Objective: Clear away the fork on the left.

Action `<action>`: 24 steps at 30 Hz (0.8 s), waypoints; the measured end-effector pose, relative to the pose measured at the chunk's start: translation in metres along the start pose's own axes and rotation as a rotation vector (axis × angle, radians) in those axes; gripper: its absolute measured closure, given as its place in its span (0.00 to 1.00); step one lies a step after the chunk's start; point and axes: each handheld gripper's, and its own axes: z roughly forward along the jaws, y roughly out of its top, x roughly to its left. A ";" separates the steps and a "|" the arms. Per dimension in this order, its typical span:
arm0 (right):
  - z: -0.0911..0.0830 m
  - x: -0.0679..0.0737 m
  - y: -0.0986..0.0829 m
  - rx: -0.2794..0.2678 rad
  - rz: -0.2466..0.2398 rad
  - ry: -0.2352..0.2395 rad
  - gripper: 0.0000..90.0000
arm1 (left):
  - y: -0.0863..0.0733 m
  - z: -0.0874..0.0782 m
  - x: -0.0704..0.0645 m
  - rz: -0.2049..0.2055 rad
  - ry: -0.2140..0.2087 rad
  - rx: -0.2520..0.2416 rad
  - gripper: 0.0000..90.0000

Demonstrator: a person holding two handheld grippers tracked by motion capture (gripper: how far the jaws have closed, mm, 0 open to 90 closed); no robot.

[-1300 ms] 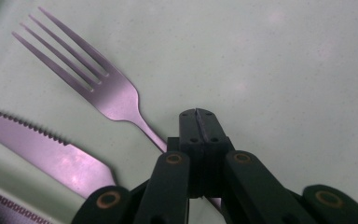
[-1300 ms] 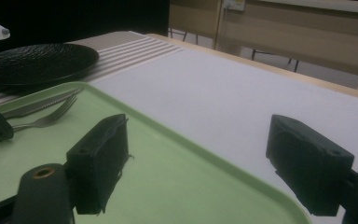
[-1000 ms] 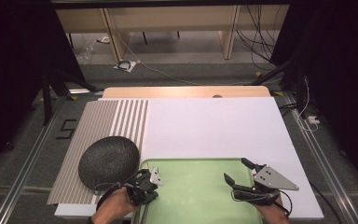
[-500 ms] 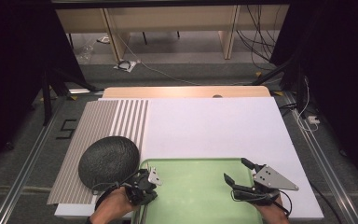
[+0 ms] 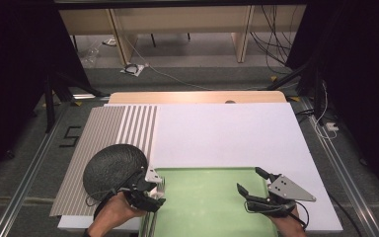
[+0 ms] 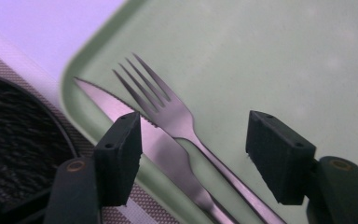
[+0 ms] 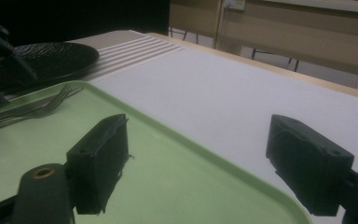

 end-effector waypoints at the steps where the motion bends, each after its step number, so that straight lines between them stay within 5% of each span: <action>1: 0.000 0.000 0.000 0.001 0.001 0.000 0.24 | 0.000 -0.002 0.001 -0.006 0.007 -0.019 0.38; 24: 0.000 -0.001 0.000 0.003 0.008 -0.001 0.24 | -0.013 -0.025 0.029 -0.166 0.107 -0.179 0.25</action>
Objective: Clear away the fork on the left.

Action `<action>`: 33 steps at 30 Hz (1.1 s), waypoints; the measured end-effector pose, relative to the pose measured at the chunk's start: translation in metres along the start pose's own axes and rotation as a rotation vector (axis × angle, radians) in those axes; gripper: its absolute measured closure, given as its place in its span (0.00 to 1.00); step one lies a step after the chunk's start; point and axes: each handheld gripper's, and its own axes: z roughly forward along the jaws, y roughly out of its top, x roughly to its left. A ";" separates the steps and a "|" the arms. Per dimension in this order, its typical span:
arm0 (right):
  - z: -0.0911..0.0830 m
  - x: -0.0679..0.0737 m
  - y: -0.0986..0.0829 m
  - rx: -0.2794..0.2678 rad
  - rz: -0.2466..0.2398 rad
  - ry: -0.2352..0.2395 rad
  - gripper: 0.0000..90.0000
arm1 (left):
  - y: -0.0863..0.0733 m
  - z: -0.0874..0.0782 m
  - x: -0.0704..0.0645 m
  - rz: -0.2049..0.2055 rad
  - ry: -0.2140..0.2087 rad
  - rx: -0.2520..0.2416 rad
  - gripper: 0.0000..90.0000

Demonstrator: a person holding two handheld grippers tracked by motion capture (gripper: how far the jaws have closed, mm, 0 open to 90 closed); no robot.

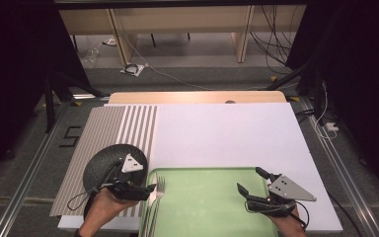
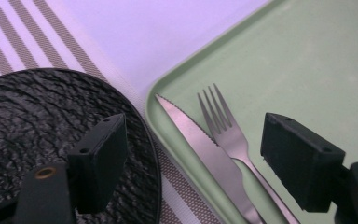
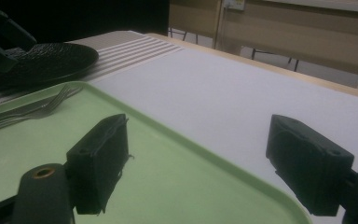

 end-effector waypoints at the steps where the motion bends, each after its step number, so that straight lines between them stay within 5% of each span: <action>1: 0.000 0.000 0.000 -0.003 0.001 0.000 0.24 | -0.001 -0.001 0.001 -0.005 0.004 -0.008 0.25; 27: -0.001 -0.003 -0.001 -0.011 0.008 -0.003 0.24 | -0.025 -0.016 0.040 -0.210 0.120 -0.114 0.22; 33: 0.000 -0.003 -0.001 -0.012 0.008 0.002 0.24 | -0.029 -0.018 0.044 -0.262 0.097 -0.127 0.22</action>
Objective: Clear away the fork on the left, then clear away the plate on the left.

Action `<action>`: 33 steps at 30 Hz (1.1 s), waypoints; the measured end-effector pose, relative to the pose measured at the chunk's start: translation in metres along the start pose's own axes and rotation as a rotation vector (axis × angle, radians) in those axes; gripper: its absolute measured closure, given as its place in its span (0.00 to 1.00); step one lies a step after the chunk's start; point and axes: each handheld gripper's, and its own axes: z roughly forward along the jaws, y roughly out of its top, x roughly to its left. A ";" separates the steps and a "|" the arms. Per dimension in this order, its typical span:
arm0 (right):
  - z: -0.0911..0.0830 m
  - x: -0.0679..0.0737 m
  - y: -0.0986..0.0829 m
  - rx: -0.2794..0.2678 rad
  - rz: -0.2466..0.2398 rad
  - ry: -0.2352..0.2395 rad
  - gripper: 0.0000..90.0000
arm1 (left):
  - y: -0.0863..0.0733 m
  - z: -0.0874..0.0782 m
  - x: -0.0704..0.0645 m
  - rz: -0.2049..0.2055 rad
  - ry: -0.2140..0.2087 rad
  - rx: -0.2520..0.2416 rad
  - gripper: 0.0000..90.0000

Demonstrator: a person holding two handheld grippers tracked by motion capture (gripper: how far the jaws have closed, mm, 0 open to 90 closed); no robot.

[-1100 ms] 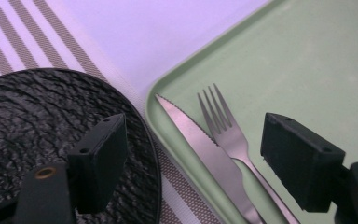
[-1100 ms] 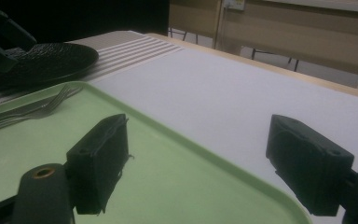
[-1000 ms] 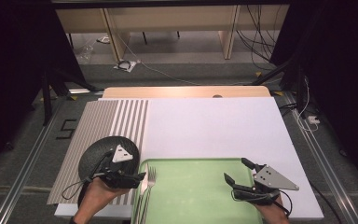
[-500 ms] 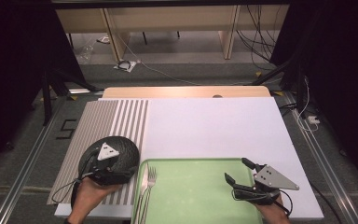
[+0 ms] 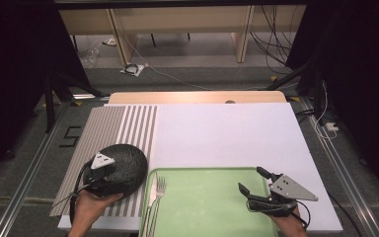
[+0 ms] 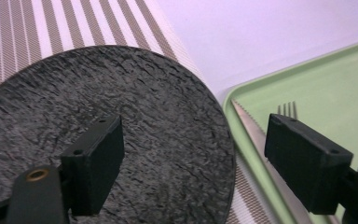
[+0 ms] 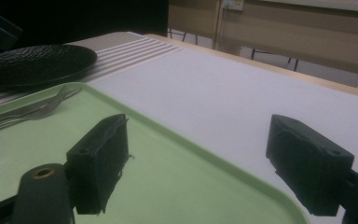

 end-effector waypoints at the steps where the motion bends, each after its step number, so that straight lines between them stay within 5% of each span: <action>1: 0.000 0.000 0.000 0.006 0.000 0.000 0.24 | 0.000 -0.001 0.000 0.002 0.008 0.000 0.22; 16: -0.004 0.001 -0.001 0.005 -0.002 -0.008 0.24 | -0.007 -0.004 0.014 -0.111 0.043 -0.005 0.21; 19: -0.004 0.001 -0.002 0.004 0.000 -0.011 0.24 | -0.009 -0.004 0.015 -0.109 0.084 -0.011 0.21; 24: -0.004 0.001 -0.001 0.005 0.000 -0.009 0.24 | -0.012 -0.004 0.020 -0.136 0.076 -0.009 0.21; 33: -0.005 0.002 -0.001 0.010 -0.008 -0.016 0.24 | -0.018 -0.010 0.029 -0.167 0.135 -0.039 0.20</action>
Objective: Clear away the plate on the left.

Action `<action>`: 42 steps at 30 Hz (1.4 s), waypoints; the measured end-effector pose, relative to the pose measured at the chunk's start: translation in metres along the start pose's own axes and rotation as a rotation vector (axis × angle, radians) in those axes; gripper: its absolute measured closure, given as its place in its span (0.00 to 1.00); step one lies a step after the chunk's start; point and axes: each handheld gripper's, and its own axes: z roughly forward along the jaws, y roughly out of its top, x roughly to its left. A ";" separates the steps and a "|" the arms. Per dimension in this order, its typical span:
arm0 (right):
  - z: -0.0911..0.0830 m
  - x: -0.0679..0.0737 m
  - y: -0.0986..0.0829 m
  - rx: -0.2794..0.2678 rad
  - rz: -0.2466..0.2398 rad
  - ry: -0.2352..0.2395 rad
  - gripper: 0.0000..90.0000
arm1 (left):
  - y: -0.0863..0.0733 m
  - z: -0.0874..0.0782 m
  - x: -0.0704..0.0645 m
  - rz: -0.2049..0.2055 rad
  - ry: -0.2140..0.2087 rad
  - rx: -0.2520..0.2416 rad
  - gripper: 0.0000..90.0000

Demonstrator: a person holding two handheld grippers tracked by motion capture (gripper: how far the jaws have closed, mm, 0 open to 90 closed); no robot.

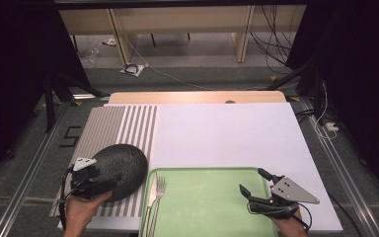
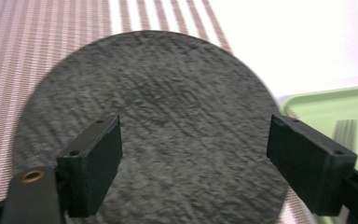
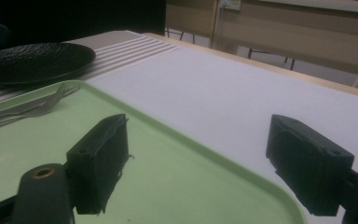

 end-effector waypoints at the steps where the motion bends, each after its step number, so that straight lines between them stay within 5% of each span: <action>1: 0.000 0.000 0.000 -0.002 0.004 0.000 0.24 | -0.001 -0.001 0.001 -0.003 0.005 -0.001 0.19; 14: 0.000 0.002 0.000 0.000 -0.002 -0.003 0.24 | -0.011 -0.010 0.021 -0.111 0.024 -0.023 0.19; 22: 0.001 0.002 0.001 0.000 -0.004 -0.004 0.24 | -0.021 -0.014 0.034 -0.241 0.014 -0.035 0.19; 32: 0.001 0.003 0.001 -0.005 -0.010 -0.005 0.24 | -0.033 -0.020 0.045 -0.357 0.026 -0.049 0.18; 42: 0.001 0.004 0.001 0.003 -0.011 -0.005 0.24 | -0.045 -0.021 0.053 -0.500 -0.016 -0.046 0.17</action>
